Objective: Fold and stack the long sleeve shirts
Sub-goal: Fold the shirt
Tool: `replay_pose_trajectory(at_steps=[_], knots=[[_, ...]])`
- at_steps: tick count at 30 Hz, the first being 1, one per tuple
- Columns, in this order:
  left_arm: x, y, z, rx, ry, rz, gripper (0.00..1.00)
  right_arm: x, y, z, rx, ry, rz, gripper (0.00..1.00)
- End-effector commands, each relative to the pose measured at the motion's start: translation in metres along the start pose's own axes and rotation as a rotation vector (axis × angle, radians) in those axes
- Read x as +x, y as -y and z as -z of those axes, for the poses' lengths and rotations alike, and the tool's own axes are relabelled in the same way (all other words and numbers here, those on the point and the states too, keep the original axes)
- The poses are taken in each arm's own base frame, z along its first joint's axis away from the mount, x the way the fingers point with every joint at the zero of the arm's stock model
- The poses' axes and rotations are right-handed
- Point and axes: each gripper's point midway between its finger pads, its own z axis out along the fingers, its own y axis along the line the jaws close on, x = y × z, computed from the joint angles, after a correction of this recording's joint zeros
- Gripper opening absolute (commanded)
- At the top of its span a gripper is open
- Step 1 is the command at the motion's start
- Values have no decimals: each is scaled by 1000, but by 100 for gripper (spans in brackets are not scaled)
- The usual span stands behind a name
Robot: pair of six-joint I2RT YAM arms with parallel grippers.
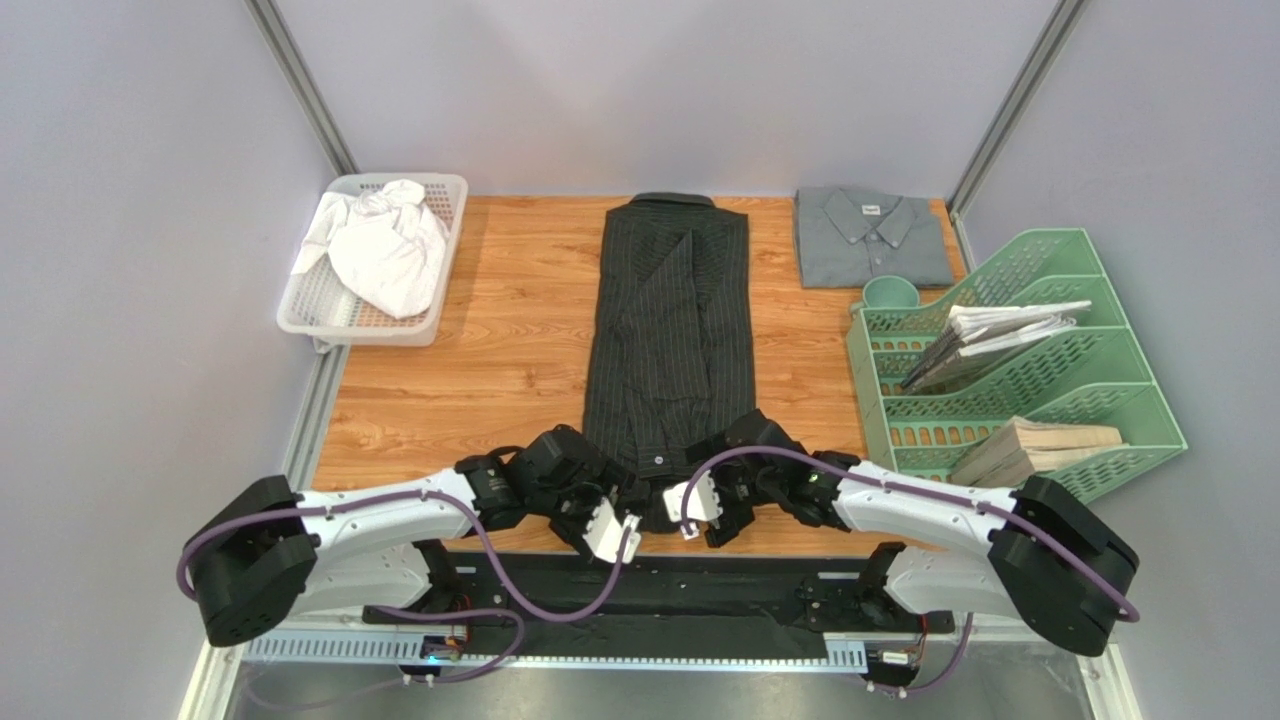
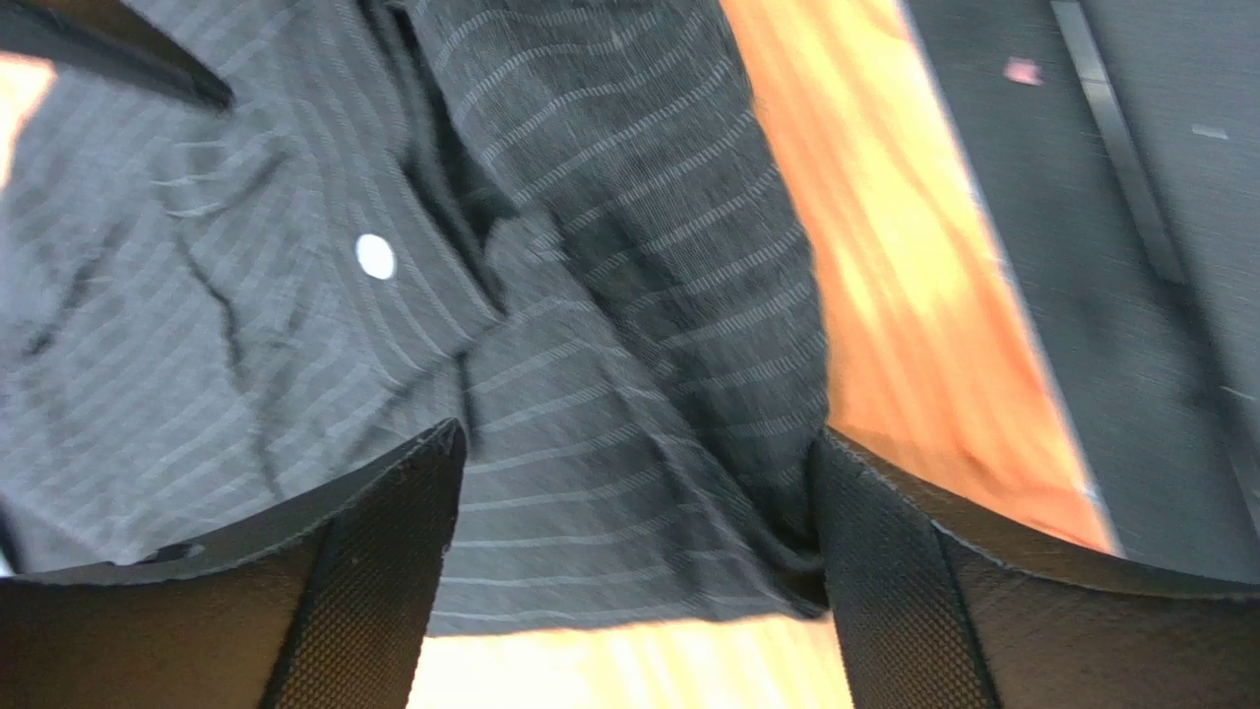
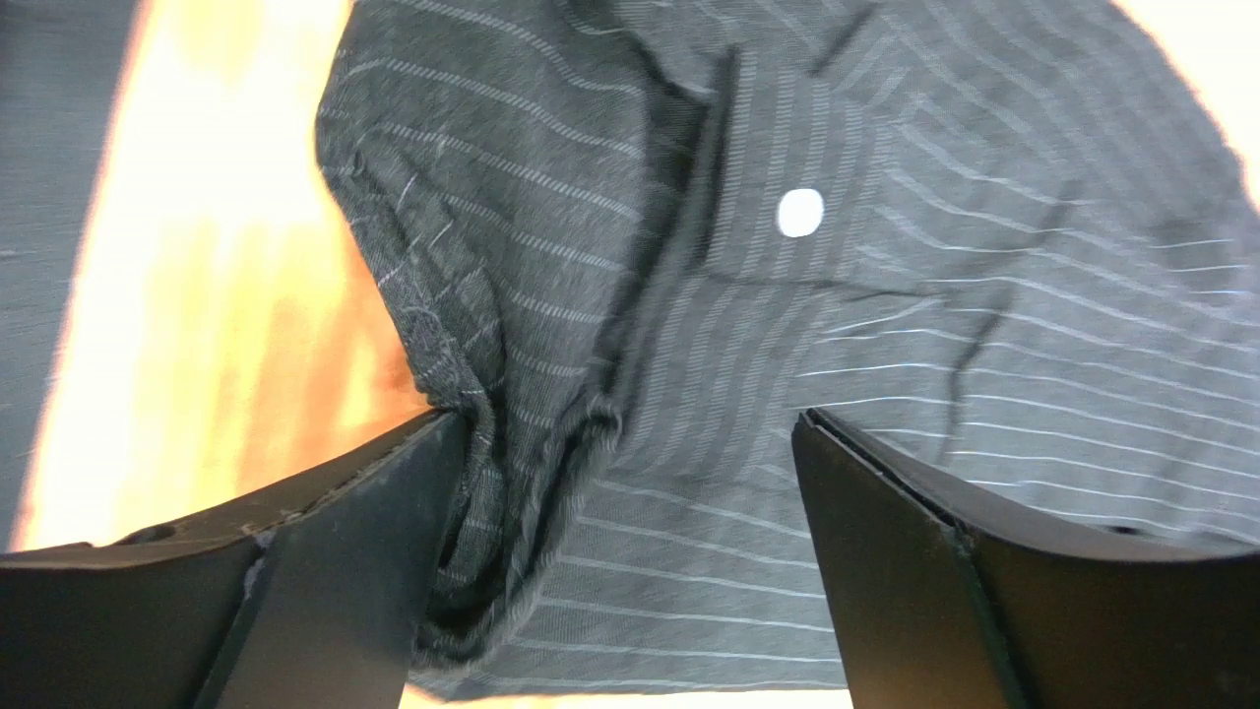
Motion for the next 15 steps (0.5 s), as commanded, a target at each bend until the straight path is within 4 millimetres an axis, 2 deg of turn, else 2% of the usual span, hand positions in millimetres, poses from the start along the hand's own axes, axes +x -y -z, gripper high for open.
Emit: replay_pose_trajectory(at_steps=[1,3,4,6,7,8,9,10,11,12,13,14,15], knots=[[1,-23,-11,-67,-21,-76,84,27,-5,-9,20,-97,60,86],[3,-29,-14,-76,-35,-65,76,29,-1,-11,31,-106,55,77],[3,-31,-16,-72,-41,-52,57,27,2,-11,45,-104,58,64],[3,-33,-16,-73,-49,-34,38,29,7,-9,66,-117,55,51],[-1,-37,-13,-85,-36,-13,22,28,9,-6,75,-118,49,38],[-5,-37,-11,-80,-23,-8,16,24,13,-3,82,-113,45,31],[-9,-32,-8,-57,-5,9,12,22,13,-1,79,-111,36,24],[-17,-37,-1,-78,24,15,9,19,12,5,77,-107,11,7],[-22,-37,4,-80,43,33,8,15,12,8,74,-93,0,0],[-27,-28,8,-41,67,46,8,8,16,13,82,-76,-11,0],[-37,-33,18,-59,99,42,8,7,7,16,48,-78,-27,0],[-44,-29,22,-47,117,42,8,-3,9,24,65,-44,-37,0],[-48,-18,26,-6,128,52,8,-10,7,29,59,-28,-40,0]])
